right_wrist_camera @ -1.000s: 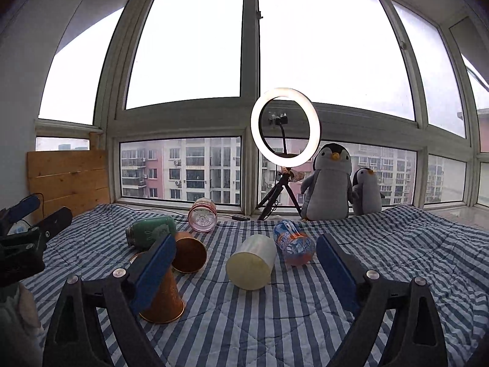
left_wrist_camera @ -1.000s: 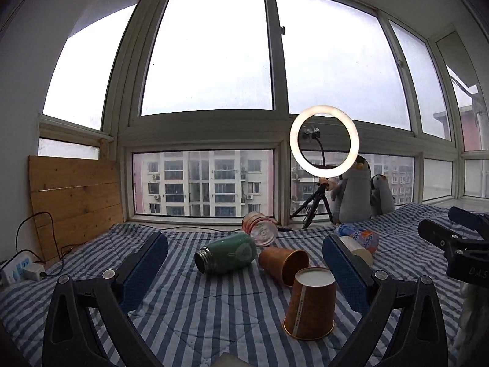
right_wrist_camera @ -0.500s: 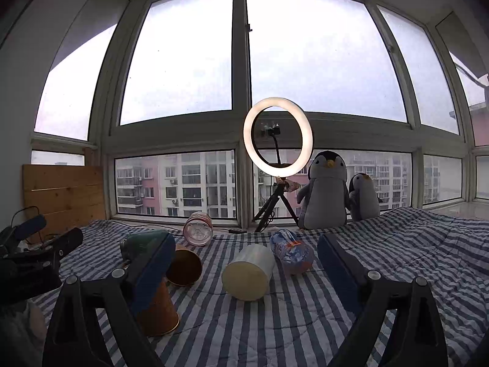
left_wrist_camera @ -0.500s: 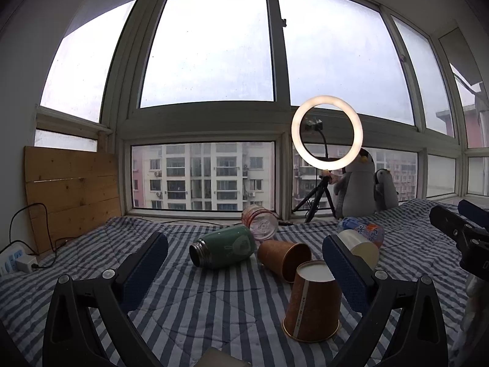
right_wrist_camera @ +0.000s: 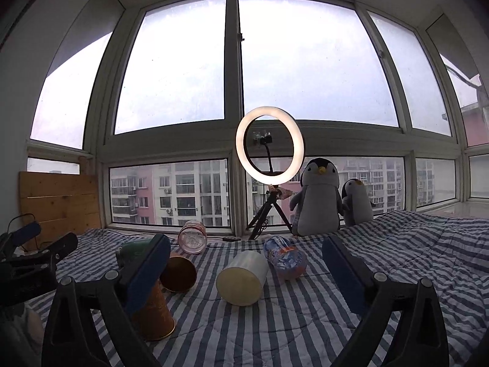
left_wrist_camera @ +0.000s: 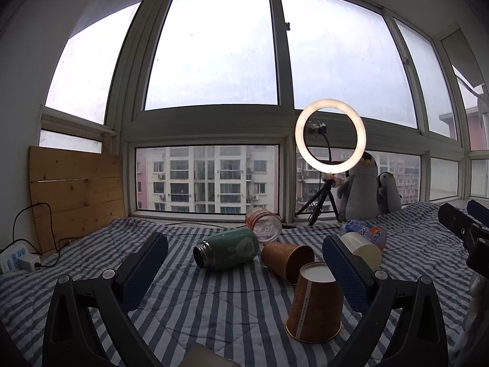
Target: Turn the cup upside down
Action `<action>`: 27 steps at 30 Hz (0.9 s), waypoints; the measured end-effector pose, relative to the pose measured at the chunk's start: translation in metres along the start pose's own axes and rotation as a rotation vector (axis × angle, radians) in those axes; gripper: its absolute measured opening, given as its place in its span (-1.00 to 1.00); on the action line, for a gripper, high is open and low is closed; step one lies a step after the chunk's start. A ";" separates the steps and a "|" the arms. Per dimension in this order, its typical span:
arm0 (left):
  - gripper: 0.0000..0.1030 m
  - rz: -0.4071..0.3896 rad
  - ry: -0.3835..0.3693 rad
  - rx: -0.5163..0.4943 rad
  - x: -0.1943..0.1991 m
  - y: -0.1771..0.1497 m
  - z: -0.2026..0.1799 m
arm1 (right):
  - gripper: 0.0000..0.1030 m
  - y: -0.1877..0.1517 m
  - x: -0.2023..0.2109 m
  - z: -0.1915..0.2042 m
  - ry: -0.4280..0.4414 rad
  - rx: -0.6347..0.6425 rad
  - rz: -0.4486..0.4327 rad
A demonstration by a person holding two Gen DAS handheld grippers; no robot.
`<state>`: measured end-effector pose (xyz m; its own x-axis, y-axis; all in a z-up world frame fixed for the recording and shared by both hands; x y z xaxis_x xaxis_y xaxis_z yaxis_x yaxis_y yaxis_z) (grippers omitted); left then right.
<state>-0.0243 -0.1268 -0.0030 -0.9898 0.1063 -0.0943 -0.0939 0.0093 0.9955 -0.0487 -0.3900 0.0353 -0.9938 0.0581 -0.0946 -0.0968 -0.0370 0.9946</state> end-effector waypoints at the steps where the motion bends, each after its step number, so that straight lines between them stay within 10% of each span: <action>1: 0.99 0.002 0.000 -0.002 0.000 0.000 0.000 | 0.95 0.000 0.000 0.000 0.000 0.001 -0.003; 27: 0.99 0.015 -0.003 -0.010 -0.003 -0.001 -0.003 | 0.97 -0.002 -0.002 -0.001 0.003 -0.008 0.010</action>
<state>-0.0218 -0.1299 -0.0033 -0.9908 0.1092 -0.0798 -0.0805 -0.0024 0.9967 -0.0468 -0.3910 0.0340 -0.9949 0.0552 -0.0843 -0.0869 -0.0458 0.9952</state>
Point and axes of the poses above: each gripper's, at about its wrist camera, not at the fingertips, and x roughly against the way its jaws point, z to its left, y to its top, the point moved 4 cm from there along -x, roughly the way its jaws point, and after that the axes turned 8 degrees about -z, right-handed, at the moved point
